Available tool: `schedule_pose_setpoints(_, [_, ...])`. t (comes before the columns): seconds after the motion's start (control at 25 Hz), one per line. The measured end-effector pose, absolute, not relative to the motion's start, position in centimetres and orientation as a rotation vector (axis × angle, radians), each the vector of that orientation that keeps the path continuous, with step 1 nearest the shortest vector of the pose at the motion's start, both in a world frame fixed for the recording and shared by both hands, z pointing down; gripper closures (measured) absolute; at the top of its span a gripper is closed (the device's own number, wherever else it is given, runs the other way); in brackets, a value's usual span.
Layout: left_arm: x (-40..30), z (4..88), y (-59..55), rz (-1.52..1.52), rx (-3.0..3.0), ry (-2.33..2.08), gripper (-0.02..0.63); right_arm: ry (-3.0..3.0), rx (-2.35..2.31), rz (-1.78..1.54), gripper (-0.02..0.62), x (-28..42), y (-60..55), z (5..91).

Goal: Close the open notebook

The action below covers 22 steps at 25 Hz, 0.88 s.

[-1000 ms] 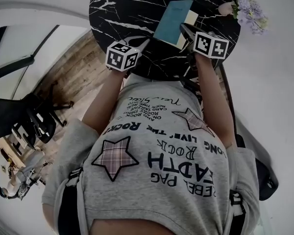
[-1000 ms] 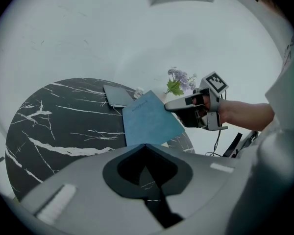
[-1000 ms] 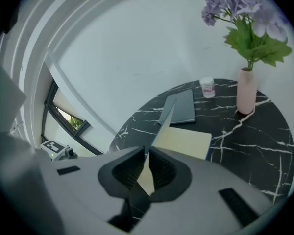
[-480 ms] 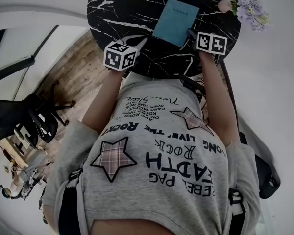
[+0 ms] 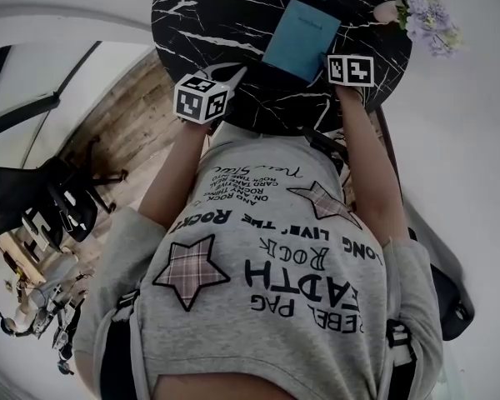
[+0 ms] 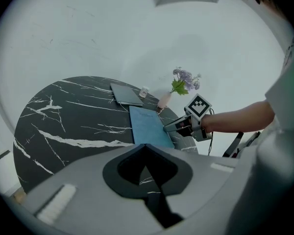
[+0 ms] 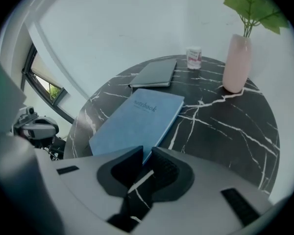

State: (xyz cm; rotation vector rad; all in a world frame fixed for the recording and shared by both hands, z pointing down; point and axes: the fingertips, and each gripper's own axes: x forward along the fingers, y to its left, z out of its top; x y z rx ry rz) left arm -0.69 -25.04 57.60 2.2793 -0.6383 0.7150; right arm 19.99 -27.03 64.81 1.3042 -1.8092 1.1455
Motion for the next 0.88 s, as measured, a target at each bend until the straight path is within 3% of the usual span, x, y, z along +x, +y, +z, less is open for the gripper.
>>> schedule_pose_setpoints(0.68, [-0.5,54.9,-27.1,0.661,2.342,-0.707,0.597,-2.035,1.375,1.009,0.558,18.1,-29.2,56.2])
schedule_pose_setpoints(0.88, [-0.4,51.6,-29.2,0.628,2.374,-0.799,0.597,-2.210,1.358,0.793,0.558,15.8,-30.0,50.0])
